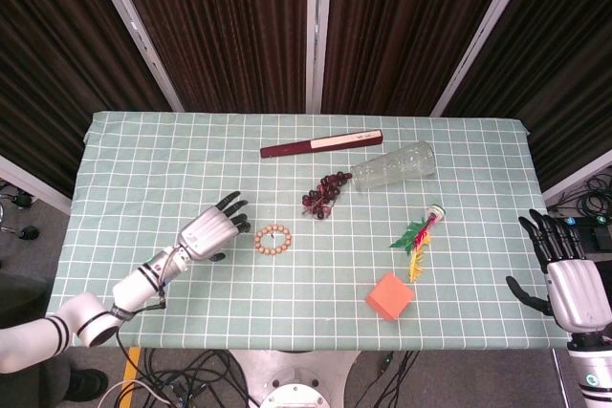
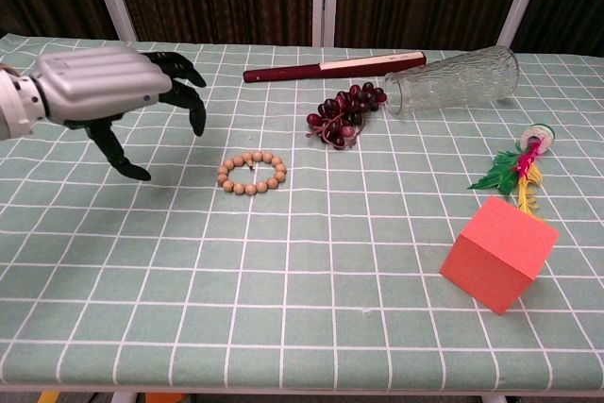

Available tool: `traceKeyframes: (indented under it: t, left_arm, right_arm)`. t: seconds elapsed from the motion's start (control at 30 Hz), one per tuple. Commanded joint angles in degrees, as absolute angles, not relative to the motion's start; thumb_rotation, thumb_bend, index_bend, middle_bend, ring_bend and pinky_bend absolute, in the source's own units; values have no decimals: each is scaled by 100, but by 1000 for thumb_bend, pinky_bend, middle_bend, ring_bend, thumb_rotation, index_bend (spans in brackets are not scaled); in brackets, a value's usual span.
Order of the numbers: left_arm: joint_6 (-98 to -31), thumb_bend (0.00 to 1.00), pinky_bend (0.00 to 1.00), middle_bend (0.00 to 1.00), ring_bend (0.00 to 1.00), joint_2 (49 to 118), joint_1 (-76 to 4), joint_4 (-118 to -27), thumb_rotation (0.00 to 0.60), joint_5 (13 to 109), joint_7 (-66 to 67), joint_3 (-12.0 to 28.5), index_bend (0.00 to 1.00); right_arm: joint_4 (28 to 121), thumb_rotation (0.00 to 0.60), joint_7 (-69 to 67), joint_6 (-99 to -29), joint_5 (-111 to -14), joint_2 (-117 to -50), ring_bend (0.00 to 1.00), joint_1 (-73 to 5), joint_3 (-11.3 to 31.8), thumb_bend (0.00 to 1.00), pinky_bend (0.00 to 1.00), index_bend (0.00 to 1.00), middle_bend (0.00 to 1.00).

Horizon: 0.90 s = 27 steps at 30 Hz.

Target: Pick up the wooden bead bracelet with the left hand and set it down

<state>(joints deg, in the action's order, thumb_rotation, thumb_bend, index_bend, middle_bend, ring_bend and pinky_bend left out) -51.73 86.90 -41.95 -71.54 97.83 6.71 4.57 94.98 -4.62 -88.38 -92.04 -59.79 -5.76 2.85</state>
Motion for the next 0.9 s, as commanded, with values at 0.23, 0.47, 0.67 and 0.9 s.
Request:
traceKeyframes:
  t: [0.23,0.47,0.67,0.9]
  left_arm:
    - [-4913,105,0,317,81,9244,-4529,-6985,600,9575,902,368,365]
    - [-4876,180,0,375,87,9511,-4677,-6684,600,9358,725,413,407]
    - [-4923,187,0,437,139,9699,-4711,-6424,600,9260,749,356,435]
    - [-5112,187,0,489,182,9937,-4699,-6075,600,9236,749,270,475]
  right_arm:
    - [9503,600,-454,-8831,-9164,-5963,0,-546,284,169,0,0,0]
    - [9471,600,-494,-8873,-9142,-5960,0,-500,285,169,0,0,0]
    - [9427,600,-538,-8875,-9144,-5973,0,-497,296,168,0,0,0]
    - [9348,600,-620,-8824,-9106,-6009,0,-508,306,168,0,0,0]
